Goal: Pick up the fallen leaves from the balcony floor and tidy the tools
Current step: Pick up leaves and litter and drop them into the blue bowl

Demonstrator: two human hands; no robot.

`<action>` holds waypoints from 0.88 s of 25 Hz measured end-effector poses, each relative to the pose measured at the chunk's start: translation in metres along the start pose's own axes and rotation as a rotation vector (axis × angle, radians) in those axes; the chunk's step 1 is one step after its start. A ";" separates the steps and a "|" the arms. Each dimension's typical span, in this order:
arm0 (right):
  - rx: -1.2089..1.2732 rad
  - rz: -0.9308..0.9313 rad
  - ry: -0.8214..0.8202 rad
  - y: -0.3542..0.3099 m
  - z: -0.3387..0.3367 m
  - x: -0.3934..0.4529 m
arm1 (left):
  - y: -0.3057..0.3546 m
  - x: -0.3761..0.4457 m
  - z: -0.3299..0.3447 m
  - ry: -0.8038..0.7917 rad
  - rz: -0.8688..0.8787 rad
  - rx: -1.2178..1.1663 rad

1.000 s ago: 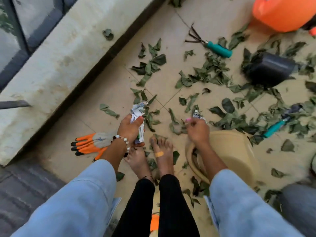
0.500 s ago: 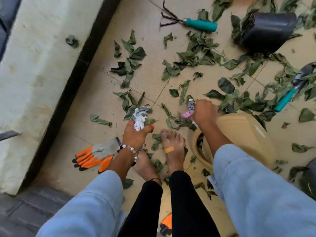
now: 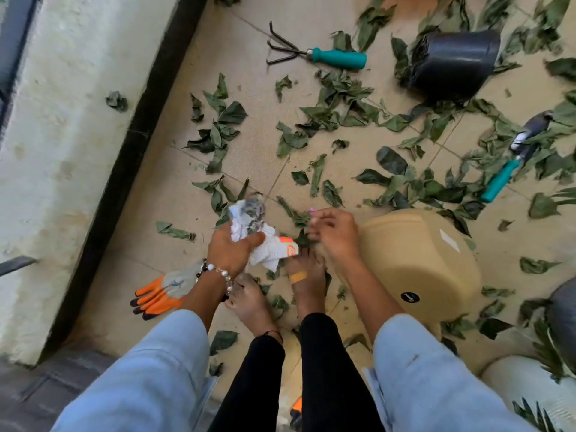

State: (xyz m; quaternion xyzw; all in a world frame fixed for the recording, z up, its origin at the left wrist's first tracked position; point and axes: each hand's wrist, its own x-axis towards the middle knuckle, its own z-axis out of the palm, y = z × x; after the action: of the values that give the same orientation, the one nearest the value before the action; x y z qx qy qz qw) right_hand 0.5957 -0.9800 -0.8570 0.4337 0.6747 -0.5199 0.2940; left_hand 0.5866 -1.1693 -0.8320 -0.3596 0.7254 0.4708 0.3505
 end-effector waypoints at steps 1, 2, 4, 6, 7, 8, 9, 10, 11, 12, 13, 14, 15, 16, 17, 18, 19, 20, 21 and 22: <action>-0.309 -0.067 0.105 0.007 -0.005 0.016 | -0.003 0.002 -0.002 0.079 -0.045 -0.066; -0.553 -0.126 0.146 0.012 -0.008 0.029 | -0.004 0.003 -0.004 0.137 -0.093 -0.144; -0.845 -0.185 0.081 0.018 -0.004 0.052 | -0.010 0.010 -0.006 0.189 -0.197 -0.310; -1.026 -0.253 0.043 0.024 0.007 0.070 | -0.017 0.017 -0.005 0.186 -0.261 -0.430; -1.104 -0.297 0.047 0.028 0.012 0.077 | -0.021 0.021 -0.003 0.186 -0.271 -0.457; -1.159 -0.340 0.056 0.033 0.018 0.083 | -0.026 0.026 -0.002 0.197 -0.275 -0.457; -1.187 -0.375 0.069 0.038 0.024 0.088 | -0.030 0.031 -0.001 0.207 -0.267 -0.443; -1.210 -0.407 0.066 0.042 0.027 0.093 | -0.032 0.036 -0.001 0.216 -0.260 -0.430; -1.237 -0.424 0.043 0.044 0.028 0.096 | -0.032 0.040 0.000 0.222 -0.257 -0.418; -1.257 -0.437 0.014 0.046 0.029 0.098 | -0.031 0.043 0.000 0.220 -0.256 -0.404; -1.264 -0.442 -0.012 0.045 0.027 0.098 | -0.028 0.043 0.000 0.220 -0.249 -0.384; -1.257 -0.431 -0.035 0.043 0.025 0.097 | -0.024 0.039 0.001 0.222 -0.239 -0.355; -1.234 -0.409 -0.048 0.040 0.021 0.096 | -0.020 0.035 0.002 0.222 -0.225 -0.327; -1.209 -0.387 -0.049 0.038 0.017 0.095 | -0.017 0.031 0.003 0.222 -0.207 -0.302; -1.196 -0.375 -0.047 0.036 0.013 0.092 | -0.012 0.028 0.004 0.208 -0.177 -0.284; -1.206 -0.379 -0.050 0.034 0.011 0.090 | -0.008 0.027 0.005 0.191 -0.145 -0.267; -1.218 -0.380 -0.053 0.034 0.010 0.088 | -0.006 0.028 0.007 0.190 -0.116 -0.242; -1.228 -0.383 -0.046 0.035 0.010 0.087 | -0.005 0.031 0.010 0.202 -0.102 -0.216; -1.225 -0.388 -0.018 0.036 0.011 0.086 | -0.003 0.034 0.013 0.216 -0.096 -0.221; -1.224 -0.382 0.014 0.039 0.014 0.086 | -0.003 0.038 0.016 0.218 -0.098 -0.246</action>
State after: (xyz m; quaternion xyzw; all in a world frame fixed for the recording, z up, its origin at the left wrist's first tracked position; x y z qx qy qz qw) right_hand 0.5907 -0.9663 -0.9515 0.0630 0.9167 -0.0809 0.3862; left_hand 0.5724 -1.1626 -0.8705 -0.4838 0.6775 0.4965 0.2456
